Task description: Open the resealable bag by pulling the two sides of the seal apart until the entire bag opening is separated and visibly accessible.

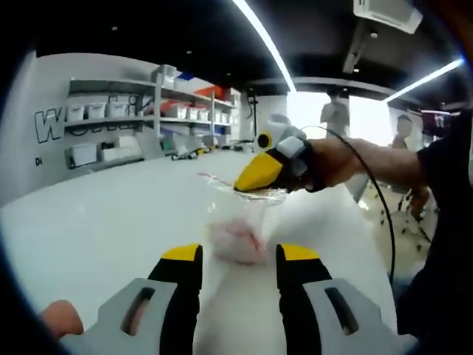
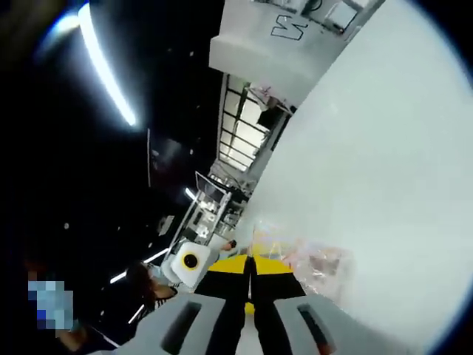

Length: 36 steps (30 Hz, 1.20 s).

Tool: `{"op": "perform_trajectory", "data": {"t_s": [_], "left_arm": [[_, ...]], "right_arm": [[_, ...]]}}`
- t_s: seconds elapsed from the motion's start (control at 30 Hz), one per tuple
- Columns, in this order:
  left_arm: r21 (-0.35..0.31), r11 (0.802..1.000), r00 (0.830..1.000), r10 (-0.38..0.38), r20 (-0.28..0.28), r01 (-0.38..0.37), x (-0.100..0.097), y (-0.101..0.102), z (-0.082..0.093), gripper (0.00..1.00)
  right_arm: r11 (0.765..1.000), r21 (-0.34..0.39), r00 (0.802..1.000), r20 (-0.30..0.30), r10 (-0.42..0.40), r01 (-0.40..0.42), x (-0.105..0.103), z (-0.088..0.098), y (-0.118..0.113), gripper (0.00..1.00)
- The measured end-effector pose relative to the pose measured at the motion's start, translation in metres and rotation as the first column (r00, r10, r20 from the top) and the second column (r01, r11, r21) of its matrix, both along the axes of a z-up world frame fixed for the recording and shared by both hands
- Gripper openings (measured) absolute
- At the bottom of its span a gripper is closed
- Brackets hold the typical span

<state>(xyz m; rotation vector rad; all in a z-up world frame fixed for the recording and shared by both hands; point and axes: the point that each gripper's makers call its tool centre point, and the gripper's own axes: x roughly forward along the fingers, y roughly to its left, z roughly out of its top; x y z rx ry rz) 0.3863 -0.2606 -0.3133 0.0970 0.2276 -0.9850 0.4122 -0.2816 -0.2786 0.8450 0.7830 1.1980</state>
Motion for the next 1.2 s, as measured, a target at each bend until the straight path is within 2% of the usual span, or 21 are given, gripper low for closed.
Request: {"op": "perform_trajectory", "data": {"t_s": [0.23, 0.37, 0.53, 0.73, 0.93, 1.0, 1.2], "left_arm": [[-0.05, 0.999, 0.999, 0.014, -0.048, -0.016, -0.005, 0.019, 0.018, 0.41], [-0.068, 0.997, 0.999, 0.017, -0.051, -0.02, -0.003, 0.025, 0.031, 0.42], [-0.043, 0.999, 0.998, 0.021, -0.059, -0.024, -0.003, 0.026, 0.032, 0.43], [-0.026, 0.999, 0.996, 0.016, -0.09, -0.019, -0.007, 0.021, 0.037, 0.46], [-0.054, 0.998, 0.984, 0.013, -0.18, -0.023, -0.006, 0.015, 0.044, 0.52], [-0.083, 0.996, 0.977, 0.011, -0.213, -0.03, -0.004, 0.013, 0.047, 0.53], [-0.213, 0.972, 0.943, 0.02, -0.333, -0.096, 0.009, 0.014, 0.056, 0.54]], "right_arm": [[1.0, 0.019, 1.0, 0.007, -0.012, 0.012, -0.003, -0.001, -0.001, 0.0], [0.999, 0.034, 1.0, 0.003, -0.017, 0.017, -0.007, -0.001, -0.001, 0.0], [0.999, 0.04, 1.0, 0.009, -0.016, 0.016, -0.009, 0.0, 0.001, 0.0], [0.999, 0.045, 1.0, 0.013, -0.025, 0.025, -0.001, 0.0, -0.002, 0.0], [0.996, 0.082, 0.999, 0.004, -0.04, 0.04, 0.006, -0.001, -0.003, 0.0], [0.992, 0.122, 0.999, -0.007, -0.044, 0.045, 0.006, 0.003, -0.002, 0.0], [0.989, 0.133, 0.998, -0.013, -0.057, 0.058, 0.003, -0.001, 0.001, 0.0]]}}
